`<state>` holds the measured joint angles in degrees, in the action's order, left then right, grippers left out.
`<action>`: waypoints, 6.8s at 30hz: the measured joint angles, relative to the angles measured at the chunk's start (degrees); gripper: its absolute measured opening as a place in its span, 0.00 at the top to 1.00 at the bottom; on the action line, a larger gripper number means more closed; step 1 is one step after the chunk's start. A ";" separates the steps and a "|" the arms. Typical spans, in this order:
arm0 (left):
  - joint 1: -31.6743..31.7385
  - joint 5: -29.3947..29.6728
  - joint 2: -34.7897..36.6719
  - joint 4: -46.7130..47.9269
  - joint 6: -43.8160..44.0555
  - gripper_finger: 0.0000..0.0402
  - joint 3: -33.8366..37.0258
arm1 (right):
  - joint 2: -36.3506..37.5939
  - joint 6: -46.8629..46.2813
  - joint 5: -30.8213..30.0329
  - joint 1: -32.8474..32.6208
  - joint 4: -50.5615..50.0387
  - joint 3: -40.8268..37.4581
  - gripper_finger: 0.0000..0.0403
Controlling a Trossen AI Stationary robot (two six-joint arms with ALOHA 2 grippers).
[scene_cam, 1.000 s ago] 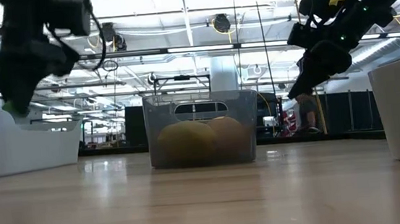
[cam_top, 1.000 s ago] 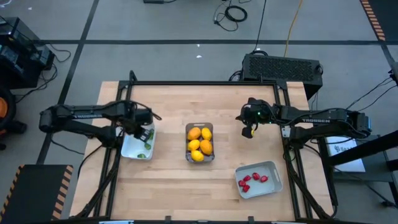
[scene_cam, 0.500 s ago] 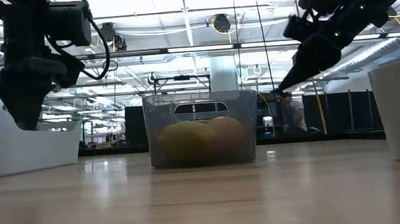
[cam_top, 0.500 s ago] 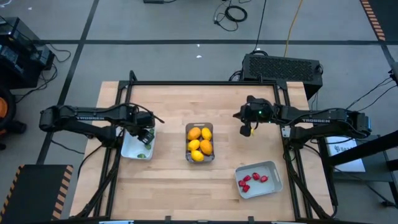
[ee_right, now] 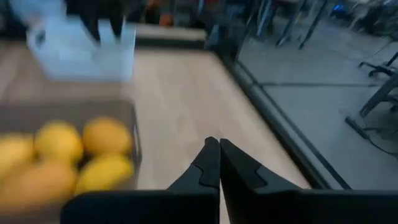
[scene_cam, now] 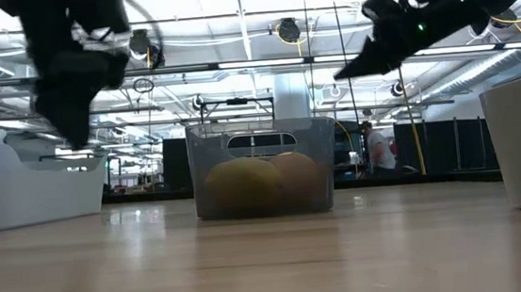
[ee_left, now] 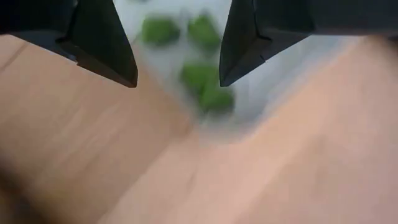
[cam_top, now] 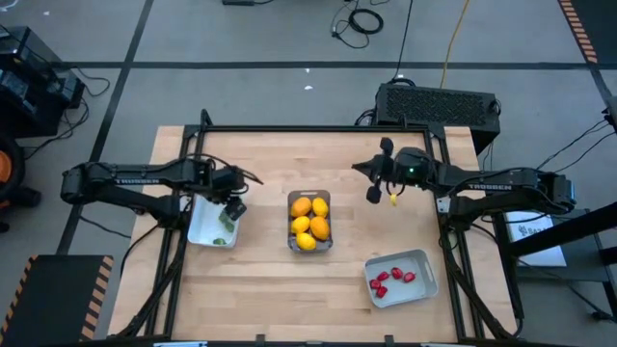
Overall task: Sort produce into baskets
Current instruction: Return to Home Position
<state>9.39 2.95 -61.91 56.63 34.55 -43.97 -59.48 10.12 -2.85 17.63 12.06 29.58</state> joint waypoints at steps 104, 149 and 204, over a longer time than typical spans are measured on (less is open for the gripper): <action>23.36 -17.10 53.50 -55.85 -18.40 0.41 41.00 | 37.87 -22.94 13.41 8.31 3.10 -26.22 1.00; 23.31 -3.76 53.20 -54.89 -30.56 0.41 42.53 | 39.82 -13.91 5.86 11.61 1.40 -28.76 1.00; 23.34 -3.77 53.20 -54.82 -30.52 0.41 42.53 | 39.81 -13.92 5.86 11.60 1.38 -28.74 1.00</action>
<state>32.73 -0.82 -8.71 1.80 4.03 -1.43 -19.67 -3.80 3.01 29.23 13.43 0.84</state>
